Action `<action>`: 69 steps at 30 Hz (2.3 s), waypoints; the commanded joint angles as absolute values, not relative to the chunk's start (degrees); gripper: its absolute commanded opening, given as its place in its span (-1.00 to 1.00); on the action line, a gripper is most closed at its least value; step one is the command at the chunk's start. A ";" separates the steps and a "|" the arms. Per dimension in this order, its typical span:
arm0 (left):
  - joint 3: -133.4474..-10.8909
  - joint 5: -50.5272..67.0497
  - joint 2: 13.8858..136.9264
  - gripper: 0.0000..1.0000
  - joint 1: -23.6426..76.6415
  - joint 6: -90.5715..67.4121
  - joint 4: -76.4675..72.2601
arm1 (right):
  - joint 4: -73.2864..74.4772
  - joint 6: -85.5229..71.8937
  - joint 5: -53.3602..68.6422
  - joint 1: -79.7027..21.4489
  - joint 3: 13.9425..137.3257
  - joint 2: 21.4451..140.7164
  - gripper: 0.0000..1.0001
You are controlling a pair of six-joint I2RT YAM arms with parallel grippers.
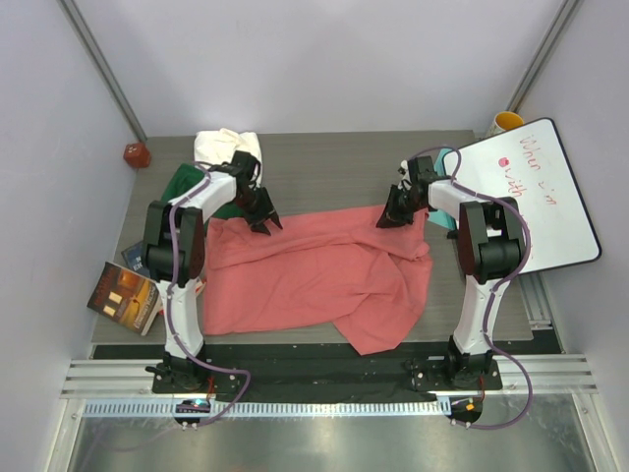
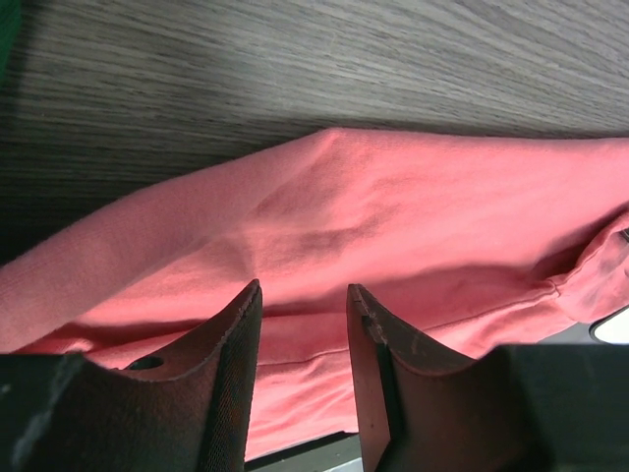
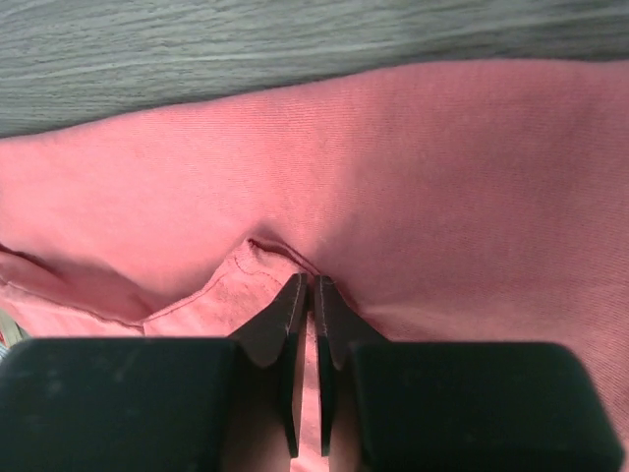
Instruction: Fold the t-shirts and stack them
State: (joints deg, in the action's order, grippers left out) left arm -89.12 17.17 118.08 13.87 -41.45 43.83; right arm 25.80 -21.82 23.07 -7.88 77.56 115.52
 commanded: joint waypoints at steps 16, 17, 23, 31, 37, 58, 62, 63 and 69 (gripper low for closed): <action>-90.26 19.34 120.23 -0.21 14.59 -40.25 42.19 | 27.86 -22.24 29.09 -8.09 80.77 110.75 -0.98; -90.35 19.25 120.23 -0.21 14.59 -40.25 42.19 | 28.04 -22.15 29.44 -8.17 80.34 110.48 -0.98; -89.91 19.34 120.23 -0.21 14.59 -40.25 41.66 | 28.91 -21.88 29.71 -8.17 78.40 106.36 -0.98; -89.30 19.86 120.06 -0.21 14.59 -40.17 40.96 | 31.29 -22.32 30.94 -8.35 74.54 100.91 -0.98; -89.65 20.13 119.36 -0.21 14.59 -40.17 40.69 | 35.68 -21.71 31.64 -9.84 71.20 96.42 -0.98; -89.38 21.44 118.74 -0.19 14.59 -39.81 38.76 | 42.89 -24.96 22.15 -14.15 52.37 82.00 -0.26; -91.57 21.53 119.44 -0.15 14.59 -39.64 39.46 | 42.63 -24.96 19.95 -14.15 55.80 83.93 -0.04; -92.02 21.45 119.62 -0.14 14.59 -39.55 40.07 | 42.54 -24.79 19.34 -14.15 56.77 84.46 -0.04; -94.83 19.95 119.62 -0.11 14.59 -37.53 42.89 | 41.22 -24.26 17.93 -14.06 66.95 89.11 -0.04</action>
State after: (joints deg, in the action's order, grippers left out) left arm -91.83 19.70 120.38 14.31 -39.81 41.21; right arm 43.31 -24.47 19.79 -13.87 59.13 87.07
